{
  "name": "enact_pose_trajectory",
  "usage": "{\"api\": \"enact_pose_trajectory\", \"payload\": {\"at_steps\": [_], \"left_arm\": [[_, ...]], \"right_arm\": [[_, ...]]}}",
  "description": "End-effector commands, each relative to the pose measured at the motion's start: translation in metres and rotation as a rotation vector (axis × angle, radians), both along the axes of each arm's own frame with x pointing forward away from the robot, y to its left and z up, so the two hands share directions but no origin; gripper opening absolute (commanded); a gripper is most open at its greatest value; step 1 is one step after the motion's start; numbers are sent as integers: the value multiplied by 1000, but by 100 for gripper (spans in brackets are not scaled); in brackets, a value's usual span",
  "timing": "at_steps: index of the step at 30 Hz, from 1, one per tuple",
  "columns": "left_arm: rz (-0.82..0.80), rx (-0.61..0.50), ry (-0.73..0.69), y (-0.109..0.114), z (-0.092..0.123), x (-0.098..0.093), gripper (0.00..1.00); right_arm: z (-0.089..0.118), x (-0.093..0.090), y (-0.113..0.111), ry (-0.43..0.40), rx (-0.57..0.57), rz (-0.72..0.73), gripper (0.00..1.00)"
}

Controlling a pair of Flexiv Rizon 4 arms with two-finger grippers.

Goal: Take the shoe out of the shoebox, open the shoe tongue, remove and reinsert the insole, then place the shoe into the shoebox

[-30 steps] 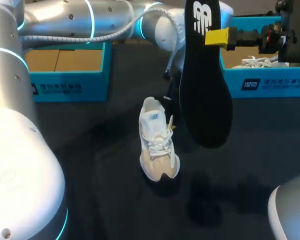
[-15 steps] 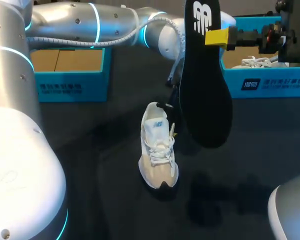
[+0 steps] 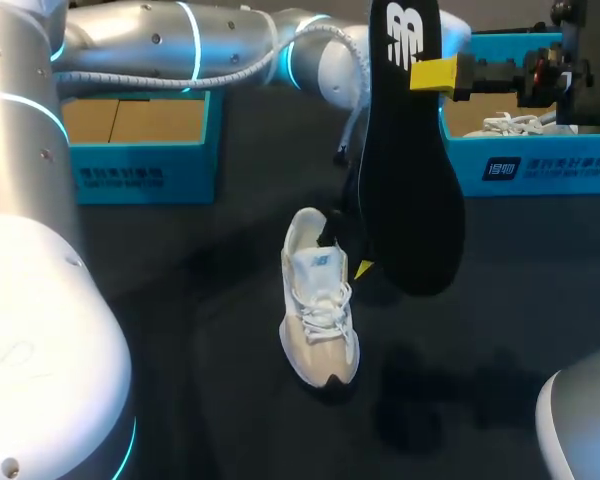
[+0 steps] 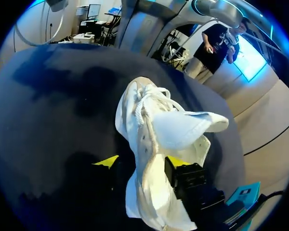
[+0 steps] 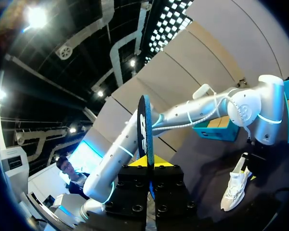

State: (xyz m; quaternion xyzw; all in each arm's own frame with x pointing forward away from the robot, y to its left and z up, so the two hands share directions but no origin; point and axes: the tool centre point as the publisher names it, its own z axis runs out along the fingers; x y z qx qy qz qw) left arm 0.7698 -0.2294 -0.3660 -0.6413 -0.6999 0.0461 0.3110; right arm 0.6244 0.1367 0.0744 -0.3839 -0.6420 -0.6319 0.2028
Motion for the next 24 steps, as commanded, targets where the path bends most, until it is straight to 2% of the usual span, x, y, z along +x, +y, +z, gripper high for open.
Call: {"api": "enact_pose_trajectory", "payload": {"at_steps": [1, 9, 24], "left_arm": [[5, -43, -47, 8, 24, -1, 100], [51, -150, -120, -1, 62, 14, 100], [60, -321, -287, -3, 128, 24, 100]], "right_arm": [[1, 4, 4, 3, -4, 2, 0], [1, 4, 4, 3, -4, 2, 0], [1, 4, 4, 3, -4, 2, 0]]}}
